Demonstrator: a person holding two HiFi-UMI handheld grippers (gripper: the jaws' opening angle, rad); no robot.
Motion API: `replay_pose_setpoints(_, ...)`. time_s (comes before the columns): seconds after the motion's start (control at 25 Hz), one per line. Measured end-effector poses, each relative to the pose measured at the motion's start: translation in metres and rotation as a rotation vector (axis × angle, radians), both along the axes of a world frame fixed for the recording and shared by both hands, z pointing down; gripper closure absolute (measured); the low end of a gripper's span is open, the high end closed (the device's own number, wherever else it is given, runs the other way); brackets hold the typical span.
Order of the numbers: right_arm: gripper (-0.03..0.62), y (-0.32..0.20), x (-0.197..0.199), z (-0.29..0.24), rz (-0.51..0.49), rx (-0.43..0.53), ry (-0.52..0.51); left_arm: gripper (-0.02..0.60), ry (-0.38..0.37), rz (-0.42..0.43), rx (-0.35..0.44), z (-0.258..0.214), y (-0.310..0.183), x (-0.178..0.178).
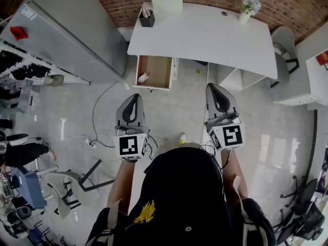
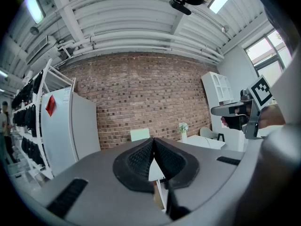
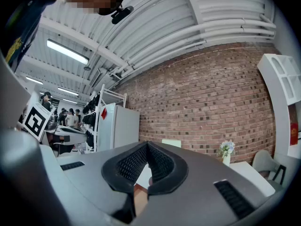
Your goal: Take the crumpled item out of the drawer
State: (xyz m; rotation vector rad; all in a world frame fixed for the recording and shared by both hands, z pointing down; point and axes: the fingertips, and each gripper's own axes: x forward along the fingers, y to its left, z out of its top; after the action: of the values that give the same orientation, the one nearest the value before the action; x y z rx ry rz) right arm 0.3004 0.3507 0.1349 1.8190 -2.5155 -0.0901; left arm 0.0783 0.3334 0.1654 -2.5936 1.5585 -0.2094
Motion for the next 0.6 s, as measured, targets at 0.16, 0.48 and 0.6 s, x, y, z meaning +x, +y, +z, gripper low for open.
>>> replay_pose_setpoints(0.16,0.568,-0.001,-0.007,0.002,-0.009,0.0,0.004,0.565,0.008,0.003,0.002,0.001,-0.001,-0.001)
replay_pose_setpoints(0.48,0.568,-0.005,0.001,0.0,-0.05,0.002,-0.013,0.561,-0.007,-0.017,0.031,-0.007,-0.005,0.014)
replay_pose_setpoints(0.6,0.55,-0.01,0.009,-0.002,-0.056,-0.002,-0.08,0.37,0.008,-0.039,0.032,-0.013,-0.006,0.015)
